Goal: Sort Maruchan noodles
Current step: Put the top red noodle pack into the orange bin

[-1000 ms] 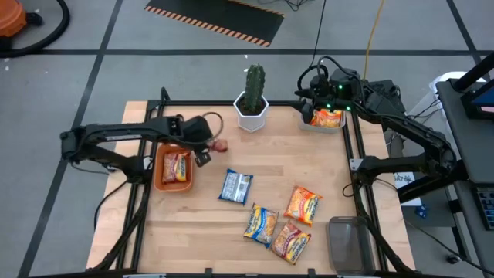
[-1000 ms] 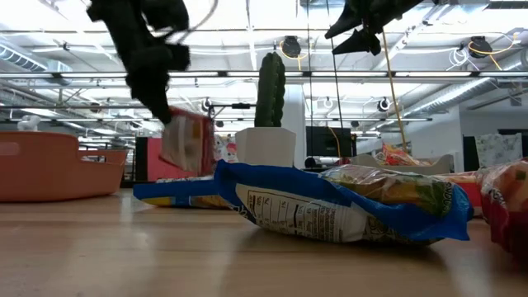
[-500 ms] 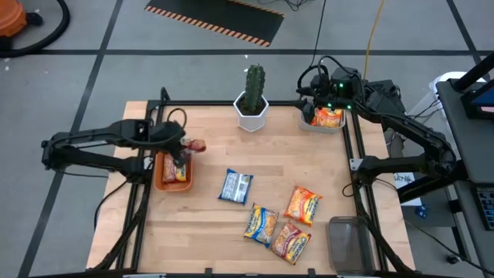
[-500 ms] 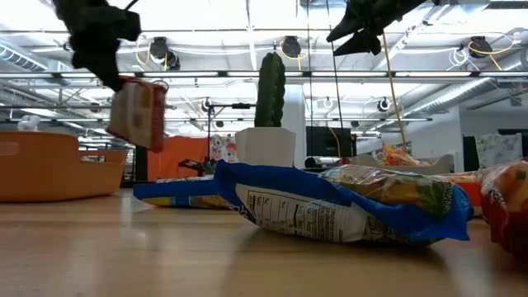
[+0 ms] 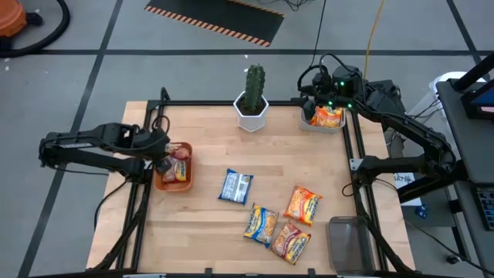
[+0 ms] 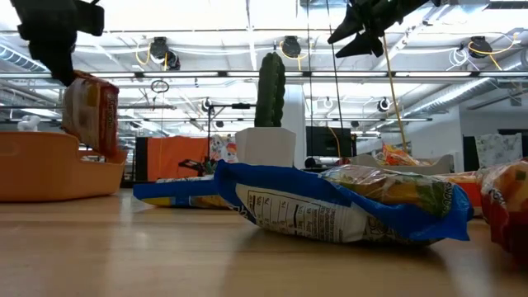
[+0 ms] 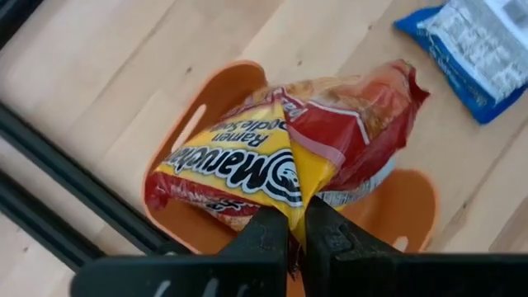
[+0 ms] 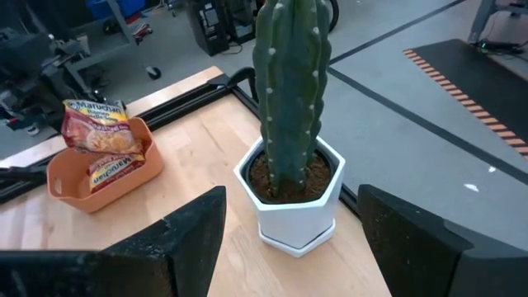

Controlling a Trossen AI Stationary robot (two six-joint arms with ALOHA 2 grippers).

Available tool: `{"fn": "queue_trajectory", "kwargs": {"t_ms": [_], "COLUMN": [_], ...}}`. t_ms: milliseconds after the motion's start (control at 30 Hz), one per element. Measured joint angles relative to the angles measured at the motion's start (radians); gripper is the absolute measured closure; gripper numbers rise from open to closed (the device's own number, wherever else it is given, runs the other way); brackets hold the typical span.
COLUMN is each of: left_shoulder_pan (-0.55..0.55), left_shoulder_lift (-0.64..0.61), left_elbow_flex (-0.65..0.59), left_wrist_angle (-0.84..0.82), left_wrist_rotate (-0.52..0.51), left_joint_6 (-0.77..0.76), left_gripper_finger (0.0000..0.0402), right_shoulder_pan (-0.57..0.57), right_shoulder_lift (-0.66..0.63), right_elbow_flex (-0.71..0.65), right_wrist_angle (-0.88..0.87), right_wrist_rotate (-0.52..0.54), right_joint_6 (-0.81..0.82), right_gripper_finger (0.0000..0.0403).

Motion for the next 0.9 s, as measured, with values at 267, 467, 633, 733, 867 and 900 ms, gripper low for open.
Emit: {"fn": "queue_trajectory", "kwargs": {"t_ms": [267, 467, 633, 733, 867, 900], "left_shoulder_pan": [-0.038, -0.050, -0.050, -0.050, -0.051, -0.051], "left_shoulder_lift": [-0.049, -0.067, -0.060, -0.060, -0.060, -0.060], "left_elbow_flex": [-0.147, -0.226, -0.233, -0.233, -0.233, -0.233], "left_wrist_angle": [0.028, 0.087, 0.098, 0.103, 0.111, 0.120], "left_wrist_rotate": [0.001, 0.074, 0.139, 0.209, 0.314, 0.349], "left_joint_6": [-0.001, -0.038, -0.044, -0.062, -0.140, -0.153], "left_gripper_finger": [0.0394, 0.0360, 0.0331, 0.0314, 0.0293, 0.0288], "right_shoulder_pan": [0.000, 0.000, 0.007, 0.018, 0.050, 0.061], "right_shoulder_lift": [0.000, 0.000, 0.000, 0.000, 0.000, 0.000], "right_elbow_flex": [0.000, 0.000, 0.000, 0.000, 0.000, 0.000], "right_wrist_angle": [0.000, 0.023, 0.024, 0.024, 0.024, 0.024], "right_wrist_rotate": [0.033, 0.032, 0.029, 0.029, 0.026, 0.026], "right_joint_6": [0.031, 0.121, 0.197, 0.246, 0.325, 0.351], "right_gripper_finger": [0.0138, 0.0138, 0.0138, 0.0138, 0.0138, 0.0138]}}
